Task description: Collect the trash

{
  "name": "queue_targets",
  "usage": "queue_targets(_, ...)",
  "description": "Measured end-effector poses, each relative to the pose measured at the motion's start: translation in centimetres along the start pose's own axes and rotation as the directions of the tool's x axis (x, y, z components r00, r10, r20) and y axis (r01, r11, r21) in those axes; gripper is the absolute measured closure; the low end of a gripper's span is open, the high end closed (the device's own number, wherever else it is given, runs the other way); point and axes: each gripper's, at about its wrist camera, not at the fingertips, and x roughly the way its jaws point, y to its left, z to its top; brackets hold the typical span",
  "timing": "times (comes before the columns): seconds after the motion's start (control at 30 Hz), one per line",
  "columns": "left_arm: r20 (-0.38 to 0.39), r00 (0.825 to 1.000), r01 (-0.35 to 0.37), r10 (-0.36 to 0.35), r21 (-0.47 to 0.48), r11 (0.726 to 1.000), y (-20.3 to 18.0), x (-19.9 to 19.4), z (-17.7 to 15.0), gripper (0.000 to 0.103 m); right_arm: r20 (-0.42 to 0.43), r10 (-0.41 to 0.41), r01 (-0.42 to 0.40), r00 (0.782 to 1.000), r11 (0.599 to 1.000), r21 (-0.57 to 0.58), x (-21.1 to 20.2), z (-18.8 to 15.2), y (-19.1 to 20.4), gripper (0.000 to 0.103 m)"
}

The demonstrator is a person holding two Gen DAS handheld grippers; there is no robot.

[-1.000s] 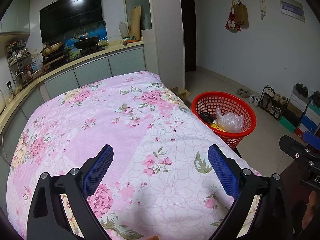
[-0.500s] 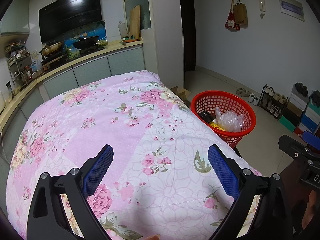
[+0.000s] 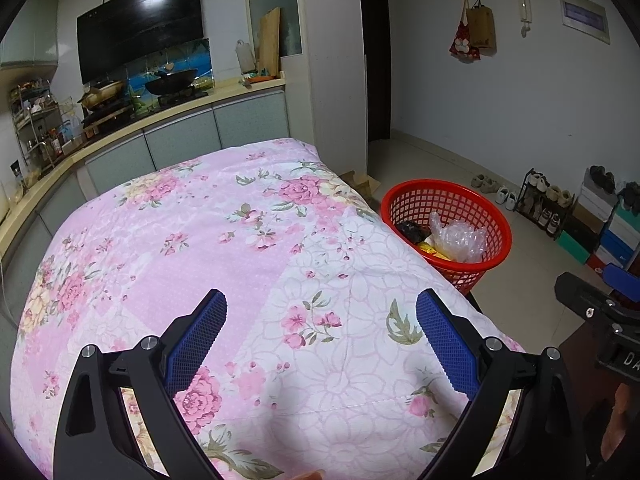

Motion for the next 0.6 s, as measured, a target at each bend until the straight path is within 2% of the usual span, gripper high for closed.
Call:
queue_targets(0.13,0.01,1.0,0.027,-0.026,-0.017,1.0,0.4,0.1,-0.2,0.011,-0.003,-0.002,0.002,1.0,1.0,0.001,0.2,-0.1,0.1,0.007)
queue_targets(0.23,0.03,0.999,0.021,-0.021,-0.011,1.0,0.5,-0.2,-0.3,0.011,-0.007,-0.006,0.006,1.0,1.0,0.005,0.2,-0.2,-0.1,0.007)
queue_targets(0.37,0.011,1.0,0.029,-0.029,-0.031,0.999,1.1,0.0,-0.1,0.011,-0.013,-0.013,0.013,1.0,1.0,0.002,0.3,-0.1,0.0,0.007)
queue_targets(0.47,0.009,1.0,-0.013,0.013,-0.044,0.999,2.3,-0.4,-0.2,0.01,-0.004,-0.005,0.004,1.0,1.0,-0.018,0.2,-0.2,0.8,0.007)
queue_targets(0.6,0.012,0.995,-0.097,0.098,-0.069,0.993,5.0,-0.8,-0.8,0.011,0.003,0.052,-0.052,0.999,0.997,-0.065,0.0,-1.3,3.0,0.007)
